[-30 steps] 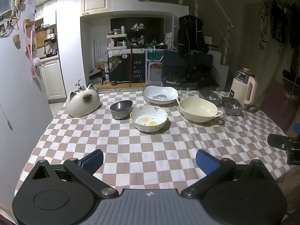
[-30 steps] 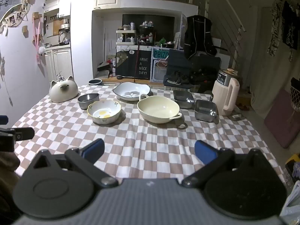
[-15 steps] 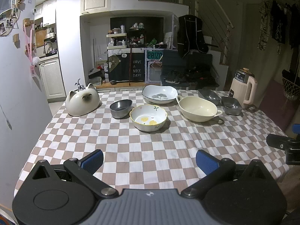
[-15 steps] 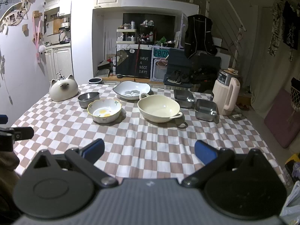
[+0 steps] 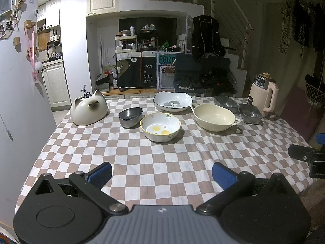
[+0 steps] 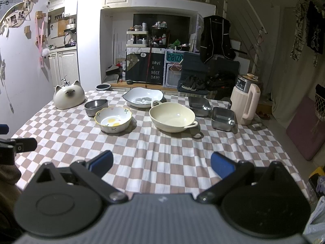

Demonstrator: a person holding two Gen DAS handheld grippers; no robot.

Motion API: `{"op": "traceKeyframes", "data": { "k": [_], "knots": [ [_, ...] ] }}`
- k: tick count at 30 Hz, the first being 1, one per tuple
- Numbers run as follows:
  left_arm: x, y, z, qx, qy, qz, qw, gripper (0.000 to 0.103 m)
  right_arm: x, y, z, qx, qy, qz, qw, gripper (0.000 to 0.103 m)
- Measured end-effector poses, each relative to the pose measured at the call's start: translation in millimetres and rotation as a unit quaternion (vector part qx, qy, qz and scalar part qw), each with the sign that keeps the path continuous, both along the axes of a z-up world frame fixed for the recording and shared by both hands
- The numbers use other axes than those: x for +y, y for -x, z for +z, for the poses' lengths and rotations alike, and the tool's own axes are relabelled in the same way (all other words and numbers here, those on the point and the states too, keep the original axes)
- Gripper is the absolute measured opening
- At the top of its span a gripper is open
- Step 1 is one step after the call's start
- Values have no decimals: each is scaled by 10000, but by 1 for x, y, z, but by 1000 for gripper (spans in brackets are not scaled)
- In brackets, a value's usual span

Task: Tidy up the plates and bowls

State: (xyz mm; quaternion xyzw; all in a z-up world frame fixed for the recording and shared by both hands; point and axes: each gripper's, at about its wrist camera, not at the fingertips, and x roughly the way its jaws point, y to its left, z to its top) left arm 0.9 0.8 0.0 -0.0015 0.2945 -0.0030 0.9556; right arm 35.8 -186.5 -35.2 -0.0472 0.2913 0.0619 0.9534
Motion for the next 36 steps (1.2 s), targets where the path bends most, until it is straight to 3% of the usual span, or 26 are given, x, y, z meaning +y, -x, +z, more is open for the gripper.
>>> {"op": "traceKeyframes", "data": {
  "k": [36],
  "knots": [
    [0,0,0,15,1,-2,10000,103,0,-1,-1,31,24,2,10000,103]
  ]
}}
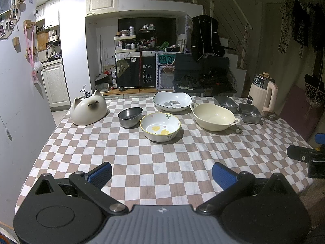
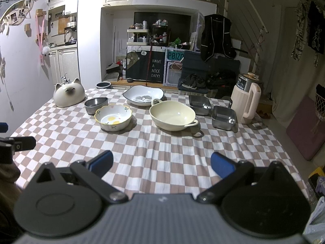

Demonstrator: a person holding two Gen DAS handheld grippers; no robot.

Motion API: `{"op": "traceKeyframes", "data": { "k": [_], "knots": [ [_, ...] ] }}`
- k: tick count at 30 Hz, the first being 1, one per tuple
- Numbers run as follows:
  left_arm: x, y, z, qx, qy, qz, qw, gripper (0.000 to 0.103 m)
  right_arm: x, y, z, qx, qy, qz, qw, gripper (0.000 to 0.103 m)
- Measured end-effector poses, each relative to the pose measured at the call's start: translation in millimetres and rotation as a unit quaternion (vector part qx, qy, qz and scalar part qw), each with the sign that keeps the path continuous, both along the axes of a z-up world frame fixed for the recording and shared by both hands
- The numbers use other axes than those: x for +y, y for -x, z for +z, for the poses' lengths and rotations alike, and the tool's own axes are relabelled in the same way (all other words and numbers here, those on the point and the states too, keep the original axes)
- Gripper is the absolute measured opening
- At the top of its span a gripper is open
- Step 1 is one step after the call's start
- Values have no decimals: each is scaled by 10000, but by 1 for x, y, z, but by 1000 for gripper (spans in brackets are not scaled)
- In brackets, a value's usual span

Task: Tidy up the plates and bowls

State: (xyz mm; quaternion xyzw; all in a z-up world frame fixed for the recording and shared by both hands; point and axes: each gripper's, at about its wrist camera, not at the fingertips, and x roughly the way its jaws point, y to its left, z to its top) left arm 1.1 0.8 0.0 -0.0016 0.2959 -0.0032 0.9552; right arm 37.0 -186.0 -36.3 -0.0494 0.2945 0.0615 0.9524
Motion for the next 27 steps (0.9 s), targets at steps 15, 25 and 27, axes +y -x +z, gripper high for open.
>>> {"op": "traceKeyframes", "data": {
  "k": [15,25,27],
  "knots": [
    [0,0,0,1,-1,2,10000,103,0,0,-2,4,7,0,10000,103],
    [-4,1,-8,12,-38,138,9999,103,2,1,-3,5,1,-24,10000,103],
    [-3,1,-9,26,-68,165,9998,103,0,2,-5,8,-11,-45,10000,103]
  ]
}}
